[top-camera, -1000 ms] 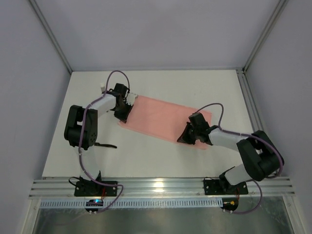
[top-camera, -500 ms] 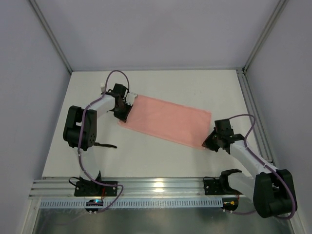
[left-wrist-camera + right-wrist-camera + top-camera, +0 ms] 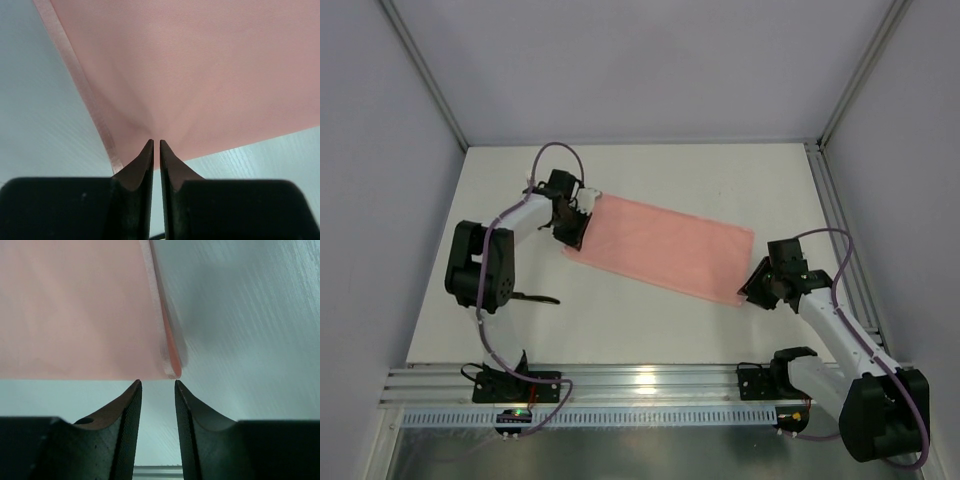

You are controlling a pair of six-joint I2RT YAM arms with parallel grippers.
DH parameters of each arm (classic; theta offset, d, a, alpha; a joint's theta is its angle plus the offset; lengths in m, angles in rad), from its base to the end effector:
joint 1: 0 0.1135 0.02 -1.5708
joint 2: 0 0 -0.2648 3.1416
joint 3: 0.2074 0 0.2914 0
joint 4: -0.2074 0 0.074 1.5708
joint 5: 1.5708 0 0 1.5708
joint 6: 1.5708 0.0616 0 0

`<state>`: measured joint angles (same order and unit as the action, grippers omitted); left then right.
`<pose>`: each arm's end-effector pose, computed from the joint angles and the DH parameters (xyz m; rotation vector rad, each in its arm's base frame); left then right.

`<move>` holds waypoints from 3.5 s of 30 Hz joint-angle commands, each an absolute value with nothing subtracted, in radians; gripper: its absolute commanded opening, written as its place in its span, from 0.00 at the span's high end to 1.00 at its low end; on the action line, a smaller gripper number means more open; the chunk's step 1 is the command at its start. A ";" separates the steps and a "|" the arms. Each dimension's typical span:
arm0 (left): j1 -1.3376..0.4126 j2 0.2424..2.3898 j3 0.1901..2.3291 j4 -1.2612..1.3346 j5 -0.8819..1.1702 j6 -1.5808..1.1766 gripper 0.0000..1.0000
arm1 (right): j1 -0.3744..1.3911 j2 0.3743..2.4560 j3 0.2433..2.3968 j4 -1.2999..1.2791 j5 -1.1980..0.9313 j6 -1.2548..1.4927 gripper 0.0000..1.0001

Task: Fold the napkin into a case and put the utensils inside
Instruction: Pick up the rectangle-folded napkin from the center of the board, then fold the rectangle-folded napkin at the center of the board.

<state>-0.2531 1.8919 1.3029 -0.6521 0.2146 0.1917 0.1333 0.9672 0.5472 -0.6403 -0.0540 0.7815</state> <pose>0.4009 -0.1172 0.1293 0.6671 2.7222 -0.3160 0.2183 0.0326 0.1518 0.8363 2.5487 0.3741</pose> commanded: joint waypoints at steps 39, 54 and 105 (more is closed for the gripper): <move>-0.186 1.937 1.230 -0.571 0.146 0.247 0.94 | 0.127 1.097 0.426 -0.480 -0.009 0.773 0.87; -0.186 1.803 1.287 -0.721 0.238 0.256 0.79 | 0.121 1.152 0.664 -0.669 0.092 0.565 0.96; -0.213 1.937 1.223 -0.706 0.334 0.183 0.86 | 0.908 2.321 2.049 -0.660 0.088 0.385 0.96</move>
